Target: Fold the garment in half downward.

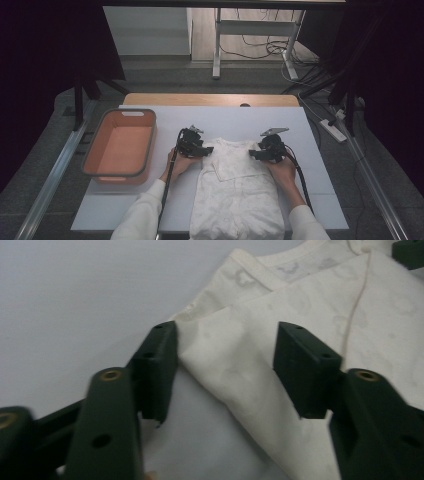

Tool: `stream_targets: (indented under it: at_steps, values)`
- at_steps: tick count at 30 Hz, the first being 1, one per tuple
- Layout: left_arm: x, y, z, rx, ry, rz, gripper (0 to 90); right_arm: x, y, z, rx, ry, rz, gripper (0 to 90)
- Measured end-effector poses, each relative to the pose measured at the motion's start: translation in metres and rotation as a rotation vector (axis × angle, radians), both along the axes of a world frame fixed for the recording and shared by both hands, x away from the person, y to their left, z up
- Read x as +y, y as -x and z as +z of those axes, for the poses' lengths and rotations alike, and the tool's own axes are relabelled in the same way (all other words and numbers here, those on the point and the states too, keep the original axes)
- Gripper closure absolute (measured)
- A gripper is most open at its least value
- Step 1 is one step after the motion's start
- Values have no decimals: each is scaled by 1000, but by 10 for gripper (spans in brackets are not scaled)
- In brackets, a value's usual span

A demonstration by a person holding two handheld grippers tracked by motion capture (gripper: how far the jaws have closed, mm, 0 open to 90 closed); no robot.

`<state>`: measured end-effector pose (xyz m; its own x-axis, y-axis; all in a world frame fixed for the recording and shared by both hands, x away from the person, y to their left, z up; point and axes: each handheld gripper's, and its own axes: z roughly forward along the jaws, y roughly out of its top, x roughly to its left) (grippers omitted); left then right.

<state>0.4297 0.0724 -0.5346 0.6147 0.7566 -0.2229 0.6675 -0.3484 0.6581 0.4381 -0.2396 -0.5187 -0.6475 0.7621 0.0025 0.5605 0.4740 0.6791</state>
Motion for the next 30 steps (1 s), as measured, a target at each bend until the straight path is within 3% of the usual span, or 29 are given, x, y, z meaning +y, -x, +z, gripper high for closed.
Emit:
stream_targets:
  at_steps: [3, 8, 10, 13, 17, 21, 30]
  values:
    - [0, 0, 0, -2, -4, -6, 497, -1, 0, 1, -5, 18, -20, 469]
    - [2, 1, -1, 10, 21, -5, 648, -5, 0, 1, 8, -1, -33, 546]
    - [3, 1, -2, 24, 42, -12, 733, -4, 0, 1, 9, -8, -20, 619]
    - [1, 2, -2, 24, 41, -22, 804, -3, 1, 1, 22, -19, 4, 747]
    - [-1, 4, -1, 7, 27, -22, 825, -1, 2, 3, 19, -5, 24, 841]
    - [1, 6, 3, -9, 36, -15, 827, -1, 3, 5, -2, -5, 17, 849]
    - [9, 15, 21, -63, 88, -9, 827, -3, 6, 20, -52, -64, 13, 850]
